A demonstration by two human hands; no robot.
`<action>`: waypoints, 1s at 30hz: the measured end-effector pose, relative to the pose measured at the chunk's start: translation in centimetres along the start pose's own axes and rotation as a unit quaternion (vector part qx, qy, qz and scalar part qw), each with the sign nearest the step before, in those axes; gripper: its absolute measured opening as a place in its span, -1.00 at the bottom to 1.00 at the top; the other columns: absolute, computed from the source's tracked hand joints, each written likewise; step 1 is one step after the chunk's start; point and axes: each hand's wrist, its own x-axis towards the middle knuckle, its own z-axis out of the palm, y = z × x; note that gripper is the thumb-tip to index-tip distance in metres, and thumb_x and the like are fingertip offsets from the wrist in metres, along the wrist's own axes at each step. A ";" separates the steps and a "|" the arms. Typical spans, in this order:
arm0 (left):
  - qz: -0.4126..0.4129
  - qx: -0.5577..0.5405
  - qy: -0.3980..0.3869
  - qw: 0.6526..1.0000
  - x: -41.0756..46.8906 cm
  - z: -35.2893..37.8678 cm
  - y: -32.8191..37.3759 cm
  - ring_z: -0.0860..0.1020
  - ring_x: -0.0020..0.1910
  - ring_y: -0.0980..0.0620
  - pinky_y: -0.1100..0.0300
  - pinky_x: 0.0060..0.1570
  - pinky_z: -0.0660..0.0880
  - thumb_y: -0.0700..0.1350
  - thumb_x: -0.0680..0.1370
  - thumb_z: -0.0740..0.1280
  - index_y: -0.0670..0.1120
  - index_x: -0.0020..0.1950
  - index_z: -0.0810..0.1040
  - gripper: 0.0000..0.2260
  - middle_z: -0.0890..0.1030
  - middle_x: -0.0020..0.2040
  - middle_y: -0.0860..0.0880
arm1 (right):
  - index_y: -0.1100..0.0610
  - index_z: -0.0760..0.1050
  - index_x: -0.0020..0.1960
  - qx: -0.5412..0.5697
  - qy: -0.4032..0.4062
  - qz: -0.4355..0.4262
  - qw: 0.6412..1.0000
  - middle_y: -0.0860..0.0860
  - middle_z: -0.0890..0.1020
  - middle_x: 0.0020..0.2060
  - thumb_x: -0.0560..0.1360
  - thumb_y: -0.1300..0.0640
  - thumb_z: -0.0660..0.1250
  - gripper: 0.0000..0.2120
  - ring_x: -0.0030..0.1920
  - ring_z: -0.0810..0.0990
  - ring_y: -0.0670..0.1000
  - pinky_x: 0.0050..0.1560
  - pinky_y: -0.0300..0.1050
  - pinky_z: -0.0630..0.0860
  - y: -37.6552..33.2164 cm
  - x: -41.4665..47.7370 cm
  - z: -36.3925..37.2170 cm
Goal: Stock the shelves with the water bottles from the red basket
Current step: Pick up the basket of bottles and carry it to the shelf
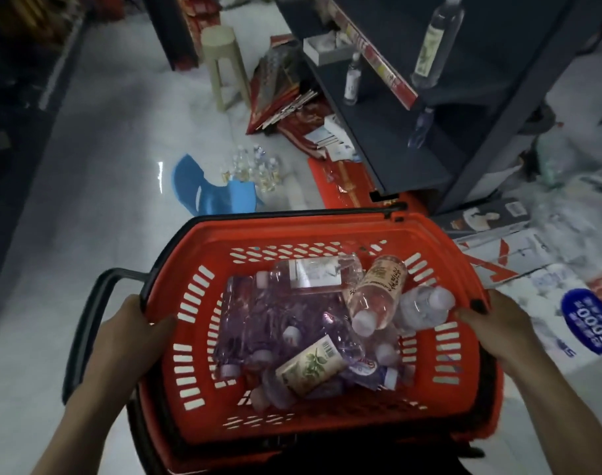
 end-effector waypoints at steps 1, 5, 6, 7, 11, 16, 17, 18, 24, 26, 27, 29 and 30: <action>0.006 0.002 -0.002 1.000 2.8 0.1 1.1 0.42 -0.33 0.05 0.12 -0.31 0.35 0.00 0.50 0.39 -0.18 0.23 0.44 -0.61 0.61 -0.03 -0.17 | 0.08 0.55 0.25 0.011 0.006 0.010 1.000 0.13 0.67 0.07 0.51 0.00 0.38 -0.66 0.08 0.64 0.21 0.17 0.12 0.53 -1.2 1.9 0.8; 0.029 0.013 -0.014 0.999 13.7 -0.2 6.6 0.54 -0.18 -0.12 0.04 -0.18 0.47 0.02 0.49 0.39 -0.15 0.22 0.44 -0.61 0.62 -0.03 -0.15 | 0.05 0.59 0.08 0.021 0.006 0.029 0.999 0.10 0.70 -0.06 0.48 -0.11 0.37 -0.71 -0.05 0.67 0.16 0.10 0.19 0.58 -6.3 9.1 3.1; 0.037 0.018 -0.017 0.999 16.6 -0.5 8.1 0.55 -0.16 -0.14 0.02 -0.15 0.49 0.04 0.49 0.39 -0.14 0.20 0.45 -0.61 0.63 -0.01 -0.17 | 0.04 0.60 0.04 0.022 0.011 0.040 0.999 0.08 0.71 -0.10 0.46 -0.16 0.35 -0.69 -0.08 0.68 0.15 0.09 0.18 0.59 -7.6 10.6 3.3; 0.048 0.022 -0.023 0.998 19.3 -0.8 9.6 0.56 -0.16 -0.13 0.01 -0.14 0.50 0.06 0.47 0.40 -0.11 0.19 0.45 -0.61 0.64 -0.01 -0.17 | 0.03 0.61 0.03 0.023 0.017 0.050 0.998 0.07 0.70 -0.11 0.42 -0.22 0.33 -0.63 -0.09 0.68 0.15 0.08 0.17 0.59 -8.8 12.1 3.5; 0.095 0.057 -0.074 0.991 27.8 -1.0 14.5 0.59 -0.13 -0.16 0.01 -0.13 0.52 0.13 0.42 0.39 -0.05 0.13 0.47 -0.62 0.65 -0.06 -0.12 | 0.06 0.61 0.08 0.039 0.047 0.112 0.992 0.09 0.70 -0.06 0.37 -0.23 0.35 -0.56 -0.01 0.67 0.19 0.13 0.15 0.57 -13.2 15.4 3.9; 0.183 0.080 -0.136 0.970 39.9 0.3 23.2 0.60 -0.03 -0.21 0.05 -0.09 0.46 0.09 0.43 0.39 -0.08 0.17 0.50 -0.61 0.65 -0.02 -0.14 | 0.11 0.58 -0.03 0.092 0.087 0.224 0.966 0.18 0.69 -0.13 0.48 -0.04 0.43 -0.78 -0.10 0.67 0.20 0.06 0.15 0.58 -18.0 17.6 6.2; 0.210 0.084 -0.151 0.962 42.3 0.5 25.1 0.60 -0.01 -0.22 0.04 -0.06 0.48 0.08 0.43 0.39 -0.10 0.17 0.50 -0.60 0.65 -0.01 -0.17 | 0.11 0.58 -0.05 0.105 0.106 0.238 0.960 0.18 0.69 -0.14 0.48 -0.02 0.44 -0.80 -0.13 0.67 0.20 0.03 0.14 0.59 -19.0 17.9 6.8; 0.237 0.092 -0.160 0.954 44.6 0.6 26.9 0.60 0.02 -0.24 0.03 -0.04 0.47 0.05 0.44 0.41 -0.13 0.16 0.50 -0.61 0.65 0.02 -0.20 | 0.12 0.58 -0.06 0.112 0.122 0.255 0.953 0.17 0.69 -0.17 0.49 0.01 0.43 -0.83 -0.15 0.66 0.19 -0.02 0.10 0.58 -20.1 17.7 7.5; 0.400 0.121 -0.212 0.883 52.0 1.0 38.5 0.50 -0.15 -0.15 0.08 -0.13 0.34 -0.07 0.50 0.41 -0.20 0.19 0.48 -0.67 0.61 0.07 -0.28 | 0.16 0.58 0.00 0.194 0.231 0.361 0.882 0.09 0.62 -0.23 0.55 0.02 0.39 -0.81 -0.26 0.58 0.08 -0.10 -0.02 0.50 -26.4 15.2 11.7; 0.446 0.156 -0.228 0.851 52.9 2.2 41.9 0.55 -0.02 -0.24 0.06 -0.09 0.36 -0.06 0.50 0.41 -0.20 0.28 0.46 -0.59 0.59 0.15 -0.29 | 0.18 0.59 0.04 0.230 0.249 0.409 0.847 0.15 0.64 -0.15 0.53 0.03 0.40 -0.78 -0.14 0.62 0.18 0.05 0.12 0.55 -27.0 14.4 13.5; 0.461 0.160 -0.238 0.840 53.1 3.0 43.6 0.55 0.08 -0.27 0.05 -0.04 0.38 -0.06 0.50 0.41 -0.19 0.31 0.44 -0.56 0.58 0.18 -0.28 | 0.21 0.59 0.05 0.239 0.258 0.428 0.832 0.17 0.66 -0.13 0.52 0.05 0.40 -0.77 -0.11 0.64 0.21 0.08 0.16 0.56 -27.0 14.3 14.3; 0.482 0.174 -0.258 0.819 53.4 4.9 46.4 0.54 0.15 -0.26 0.07 0.01 0.39 -0.03 0.50 0.41 -0.16 0.33 0.43 -0.55 0.57 0.22 -0.25 | 0.22 0.59 0.06 0.252 0.272 0.459 0.807 0.21 0.69 -0.10 0.49 0.10 0.41 -0.78 -0.08 0.66 0.26 0.09 0.23 0.57 -26.6 14.6 15.5; 0.491 0.189 -0.264 0.808 53.4 5.8 47.4 0.54 0.15 -0.25 0.10 -0.01 0.38 -0.01 0.51 0.40 -0.16 0.33 0.42 -0.54 0.56 0.23 -0.24 | 0.22 0.59 0.08 0.263 0.274 0.468 0.798 0.23 0.69 -0.10 0.49 0.12 0.41 -0.78 -0.08 0.66 0.27 0.09 0.24 0.57 -26.7 14.9 15.8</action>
